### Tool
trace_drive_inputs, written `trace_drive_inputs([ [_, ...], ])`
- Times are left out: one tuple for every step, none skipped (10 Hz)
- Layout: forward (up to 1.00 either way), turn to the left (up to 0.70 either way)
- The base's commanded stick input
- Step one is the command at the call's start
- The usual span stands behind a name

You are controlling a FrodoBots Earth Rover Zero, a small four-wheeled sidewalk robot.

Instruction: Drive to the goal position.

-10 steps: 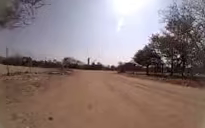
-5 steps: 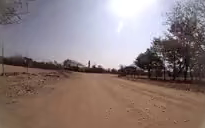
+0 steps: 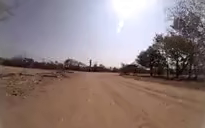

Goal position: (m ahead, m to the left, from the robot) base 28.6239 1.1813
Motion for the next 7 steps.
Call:
trace_drive_inputs([
  [1.00,0.03],
  [1.00,0.03],
  [1.00,0.03],
  [1.00,0.03],
  [1.00,0.03],
  [1.00,0.03],
  [1.00,0.03],
])
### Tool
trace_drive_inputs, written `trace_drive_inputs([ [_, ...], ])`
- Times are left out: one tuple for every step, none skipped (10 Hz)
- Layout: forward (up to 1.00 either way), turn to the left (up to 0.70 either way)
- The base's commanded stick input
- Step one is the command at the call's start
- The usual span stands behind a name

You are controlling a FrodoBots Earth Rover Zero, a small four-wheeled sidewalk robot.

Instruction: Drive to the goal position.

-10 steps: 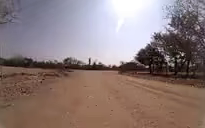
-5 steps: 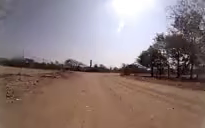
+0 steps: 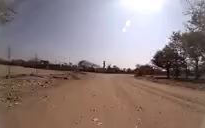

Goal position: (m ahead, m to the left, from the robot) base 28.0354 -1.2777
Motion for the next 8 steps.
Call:
trace_drive_inputs([
  [1.00,0.03],
  [1.00,0.03],
  [1.00,0.03],
  [1.00,0.03],
  [1.00,0.03],
  [1.00,0.03],
  [1.00,0.03],
  [1.00,0.03],
])
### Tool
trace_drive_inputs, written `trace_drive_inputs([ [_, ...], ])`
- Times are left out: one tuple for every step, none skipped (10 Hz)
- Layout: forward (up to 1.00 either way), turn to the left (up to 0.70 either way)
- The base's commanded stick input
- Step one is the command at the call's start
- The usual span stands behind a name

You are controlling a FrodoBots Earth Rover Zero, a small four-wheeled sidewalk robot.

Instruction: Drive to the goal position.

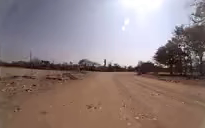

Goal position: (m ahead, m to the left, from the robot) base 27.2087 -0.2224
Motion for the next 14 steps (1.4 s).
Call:
trace_drive_inputs([
  [1.00,0.03],
  [1.00,0.03],
  [1.00,0.03],
  [1.00,0.03],
  [1.00,0.03],
  [1.00,0.03],
  [1.00,0.03],
  [1.00,0.03],
  [1.00,0.03],
  [1.00,0.03],
  [1.00,0.03],
  [1.00,0.03],
  [1.00,0.03],
  [1.00,0.03],
])
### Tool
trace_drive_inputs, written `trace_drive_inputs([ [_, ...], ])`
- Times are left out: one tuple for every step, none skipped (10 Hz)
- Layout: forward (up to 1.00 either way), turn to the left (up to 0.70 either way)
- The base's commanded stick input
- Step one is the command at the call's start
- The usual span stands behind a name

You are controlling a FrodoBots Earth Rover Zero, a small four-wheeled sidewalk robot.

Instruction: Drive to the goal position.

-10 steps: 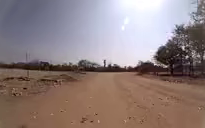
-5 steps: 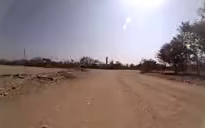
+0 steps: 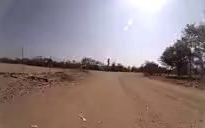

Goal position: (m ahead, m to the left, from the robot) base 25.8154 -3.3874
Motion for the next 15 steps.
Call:
trace_drive_inputs([
  [1.00,0.03],
  [1.00,0.03],
  [1.00,0.03],
  [1.00,0.03],
  [1.00,0.03],
  [1.00,0.03],
  [1.00,0.03],
  [1.00,0.03],
  [1.00,0.03],
  [1.00,0.03],
  [1.00,0.03],
  [1.00,0.03],
  [1.00,0.03],
  [1.00,0.03],
  [1.00,0.03],
])
